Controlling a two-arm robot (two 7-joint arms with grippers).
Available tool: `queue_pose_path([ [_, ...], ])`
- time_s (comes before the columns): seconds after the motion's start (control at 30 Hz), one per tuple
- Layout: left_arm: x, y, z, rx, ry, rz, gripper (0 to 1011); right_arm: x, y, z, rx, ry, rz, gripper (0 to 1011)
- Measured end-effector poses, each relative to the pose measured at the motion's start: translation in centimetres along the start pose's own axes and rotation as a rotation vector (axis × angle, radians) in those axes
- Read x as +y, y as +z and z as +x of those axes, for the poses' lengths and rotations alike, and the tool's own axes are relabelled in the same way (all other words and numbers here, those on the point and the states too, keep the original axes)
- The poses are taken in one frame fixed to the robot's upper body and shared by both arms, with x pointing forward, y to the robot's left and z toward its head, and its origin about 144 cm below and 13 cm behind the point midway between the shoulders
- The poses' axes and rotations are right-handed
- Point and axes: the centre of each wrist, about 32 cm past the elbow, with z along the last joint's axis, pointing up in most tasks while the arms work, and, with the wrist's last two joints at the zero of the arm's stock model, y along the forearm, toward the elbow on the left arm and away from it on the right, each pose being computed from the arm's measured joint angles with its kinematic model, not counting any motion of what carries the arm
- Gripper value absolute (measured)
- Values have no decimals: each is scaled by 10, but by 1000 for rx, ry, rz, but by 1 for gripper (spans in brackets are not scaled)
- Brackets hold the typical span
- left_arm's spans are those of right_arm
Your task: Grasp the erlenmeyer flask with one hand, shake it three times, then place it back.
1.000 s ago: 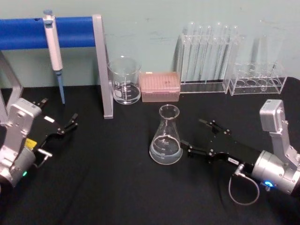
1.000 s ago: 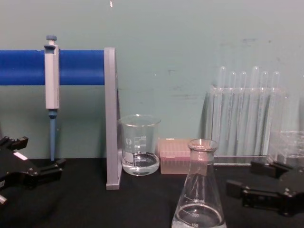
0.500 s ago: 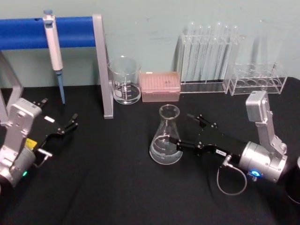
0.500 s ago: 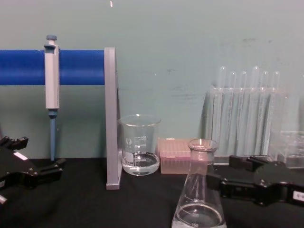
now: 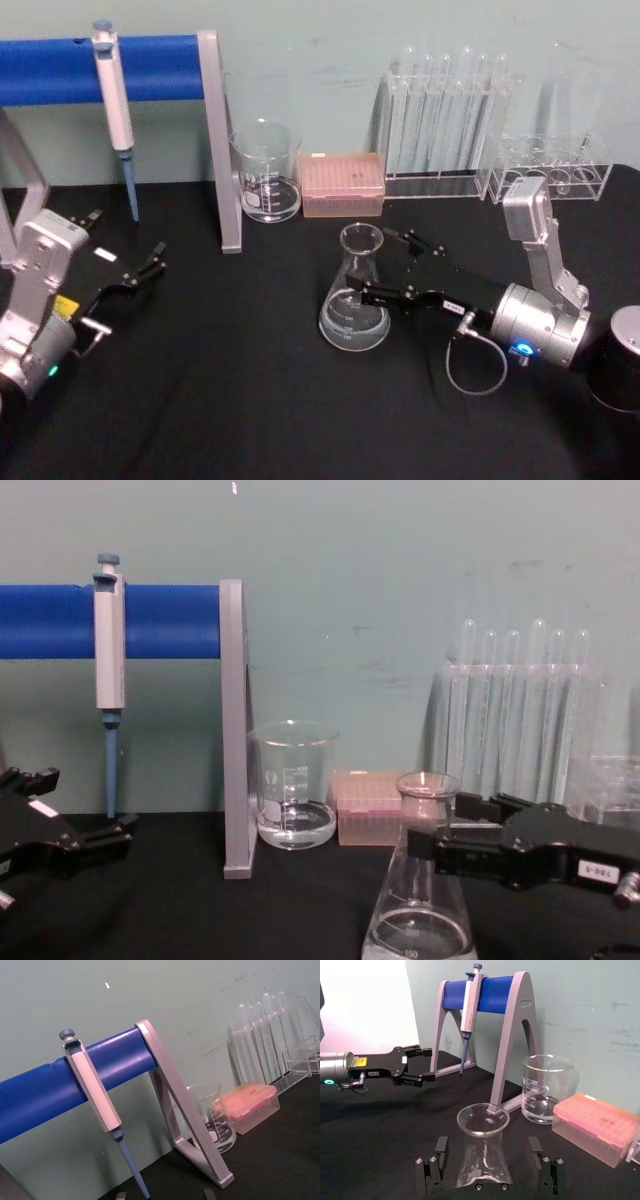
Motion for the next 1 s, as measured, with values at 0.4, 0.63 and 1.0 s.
queue_pose_path([
  [0.4,0,0,0,0,0,0,1001,9,2,4,-10,22,4,1000],
  [0.63,0,0,0,0,0,0,1001,12,2,5,-13,35,0,1000],
  [1.0,0,0,0,0,0,0,1001,16,2,4,-16,41,-6,1000],
])
